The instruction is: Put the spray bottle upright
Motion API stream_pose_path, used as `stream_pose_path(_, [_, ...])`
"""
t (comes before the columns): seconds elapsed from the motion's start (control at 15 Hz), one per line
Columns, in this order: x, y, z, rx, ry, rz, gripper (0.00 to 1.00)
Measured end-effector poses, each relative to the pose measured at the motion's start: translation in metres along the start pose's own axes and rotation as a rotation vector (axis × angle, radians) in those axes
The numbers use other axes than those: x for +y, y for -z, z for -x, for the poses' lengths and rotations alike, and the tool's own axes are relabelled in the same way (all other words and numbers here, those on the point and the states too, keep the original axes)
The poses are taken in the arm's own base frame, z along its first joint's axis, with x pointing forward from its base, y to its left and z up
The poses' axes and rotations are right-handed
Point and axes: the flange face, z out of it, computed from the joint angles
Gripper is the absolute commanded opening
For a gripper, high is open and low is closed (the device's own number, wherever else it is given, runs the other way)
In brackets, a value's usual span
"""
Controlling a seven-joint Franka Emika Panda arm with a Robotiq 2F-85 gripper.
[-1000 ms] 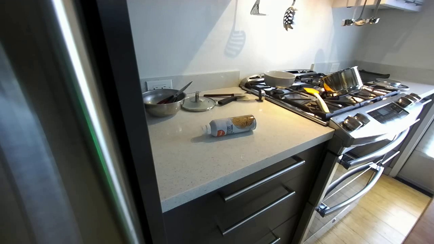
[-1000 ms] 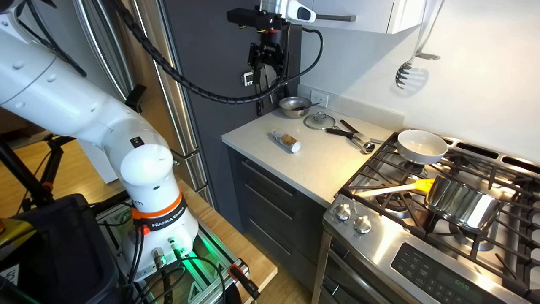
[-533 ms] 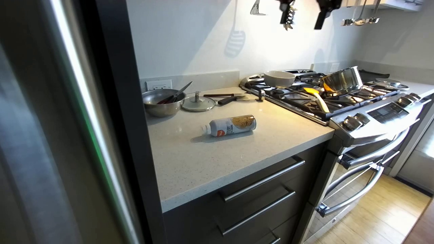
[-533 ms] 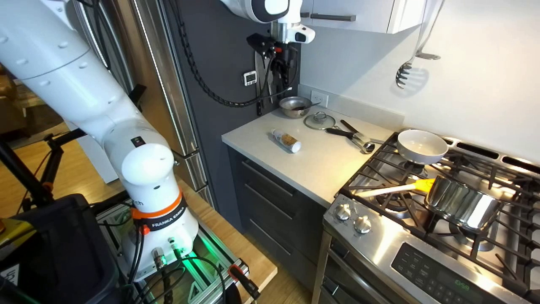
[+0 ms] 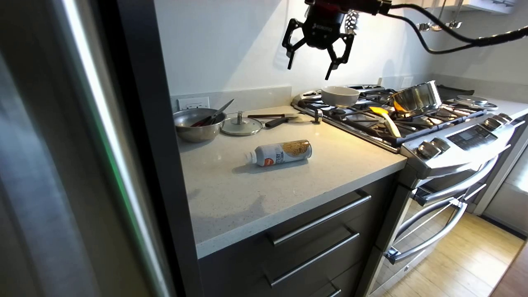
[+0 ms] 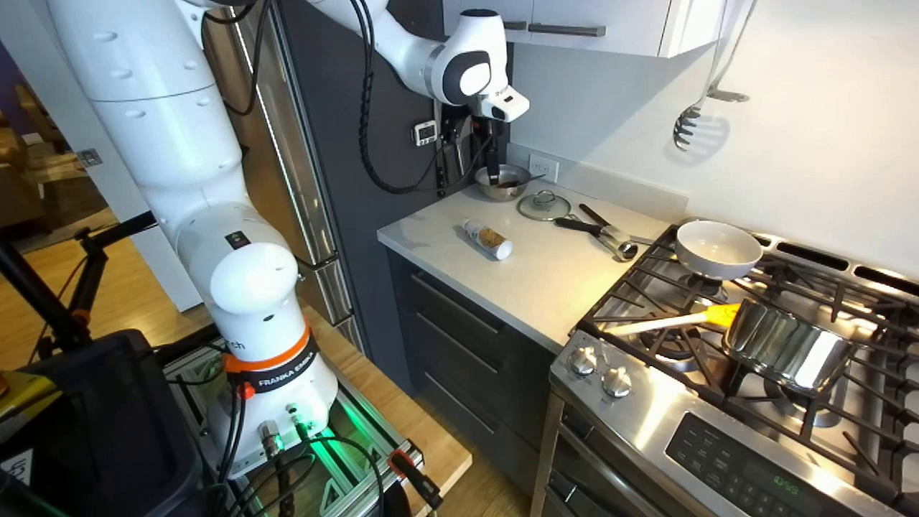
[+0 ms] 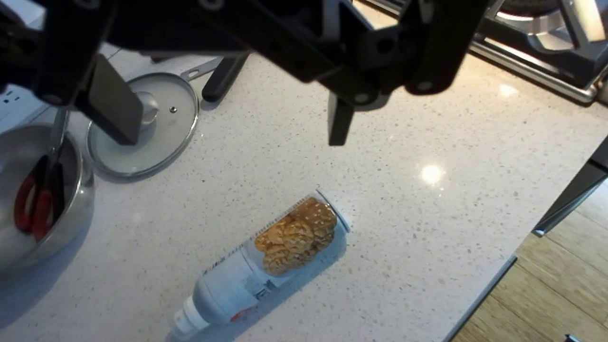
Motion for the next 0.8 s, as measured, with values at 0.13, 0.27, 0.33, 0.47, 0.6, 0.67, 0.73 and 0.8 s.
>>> stream_pose_path(0.13, [0.0,-0.008,-0.001,0.004,-0.026,-0.002,1.0])
stream_pose_path(0.27, [0.0,-0.007,-0.001,0.005,-0.033,-0.003,1.0])
stream_pose_path(0.33, [-0.001,-0.007,-0.002,0.006,-0.033,-0.004,1.0])
stream_pose_path(0.47, [-0.001,-0.006,-0.003,0.008,-0.036,-0.005,1.0])
stream_pose_path(0.6, [0.0,-0.01,-0.003,-0.007,-0.08,-0.008,1.0])
stream_pose_path(0.67, [0.001,-0.015,-0.003,-0.015,-0.124,-0.003,1.0])
stream_pose_path(0.73, [0.0,-0.022,-0.002,-0.024,-0.178,0.007,1.0])
stream_pose_path(0.8, [0.0,-0.03,-0.001,-0.03,-0.231,0.019,1.0])
